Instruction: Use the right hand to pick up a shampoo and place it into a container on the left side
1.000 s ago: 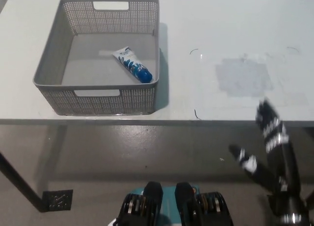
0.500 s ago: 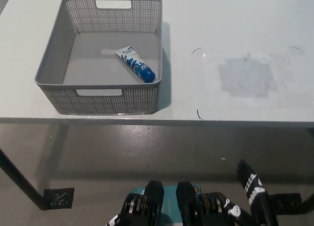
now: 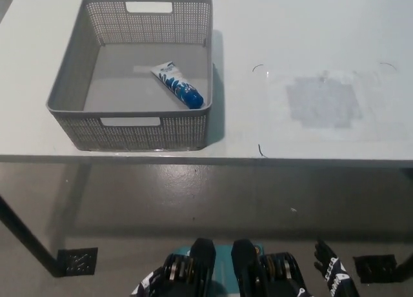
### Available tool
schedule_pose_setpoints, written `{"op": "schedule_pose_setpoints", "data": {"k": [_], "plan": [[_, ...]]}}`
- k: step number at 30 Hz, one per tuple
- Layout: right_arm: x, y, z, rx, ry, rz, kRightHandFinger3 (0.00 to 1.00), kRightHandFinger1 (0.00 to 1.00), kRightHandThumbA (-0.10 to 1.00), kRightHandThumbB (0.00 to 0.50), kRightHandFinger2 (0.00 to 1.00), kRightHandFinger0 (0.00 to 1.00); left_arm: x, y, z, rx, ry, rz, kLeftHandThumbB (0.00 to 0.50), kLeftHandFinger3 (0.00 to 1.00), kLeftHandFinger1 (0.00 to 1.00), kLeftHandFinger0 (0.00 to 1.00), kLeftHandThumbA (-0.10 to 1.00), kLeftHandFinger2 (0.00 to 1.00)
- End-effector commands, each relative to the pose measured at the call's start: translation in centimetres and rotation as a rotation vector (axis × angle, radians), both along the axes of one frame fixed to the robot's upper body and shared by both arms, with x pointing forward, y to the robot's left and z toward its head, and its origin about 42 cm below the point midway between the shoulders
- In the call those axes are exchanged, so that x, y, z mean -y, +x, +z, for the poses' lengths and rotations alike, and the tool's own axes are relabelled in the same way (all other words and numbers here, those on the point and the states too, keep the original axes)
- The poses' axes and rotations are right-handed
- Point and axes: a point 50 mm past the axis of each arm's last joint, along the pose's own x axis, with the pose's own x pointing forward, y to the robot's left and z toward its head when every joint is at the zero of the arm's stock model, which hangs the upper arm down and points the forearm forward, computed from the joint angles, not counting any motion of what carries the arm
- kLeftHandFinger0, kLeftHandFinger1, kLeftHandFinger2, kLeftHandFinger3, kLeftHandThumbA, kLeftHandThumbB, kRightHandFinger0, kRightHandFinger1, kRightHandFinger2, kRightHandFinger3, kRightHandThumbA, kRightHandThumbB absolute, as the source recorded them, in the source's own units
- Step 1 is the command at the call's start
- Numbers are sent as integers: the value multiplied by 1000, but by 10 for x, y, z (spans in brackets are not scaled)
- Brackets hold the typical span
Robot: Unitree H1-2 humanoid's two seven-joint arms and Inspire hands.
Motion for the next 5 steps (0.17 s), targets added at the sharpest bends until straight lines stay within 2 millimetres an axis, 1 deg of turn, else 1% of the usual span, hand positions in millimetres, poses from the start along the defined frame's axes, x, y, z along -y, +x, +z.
{"op": "schedule_pose_setpoints", "data": {"k": [1, 3, 4, 5], "plan": [[5, 2, 5, 59, 6, 1, 1000, 1000, 747, 206, 1000, 941, -5, 7, 22, 105, -36, 23, 93, 1000, 1000, 1000, 816, 1000], [6, 5, 5, 63, 8, 1, 1000, 1000, 749, 206, 1000, 936, -5, 11, 29, 123, -53, 32, 100, 1000, 1000, 1000, 791, 1000], [6, 4, 4, 63, 6, 0, 1000, 1000, 745, 206, 1000, 931, -6, 11, 32, 138, -59, 34, 87, 1000, 1000, 1000, 770, 1000], [6, 4, 4, 63, 6, 0, 1000, 1000, 745, 206, 1000, 931, -6, 11, 32, 138, -59, 34, 87, 1000, 1000, 1000, 770, 1000]]}}
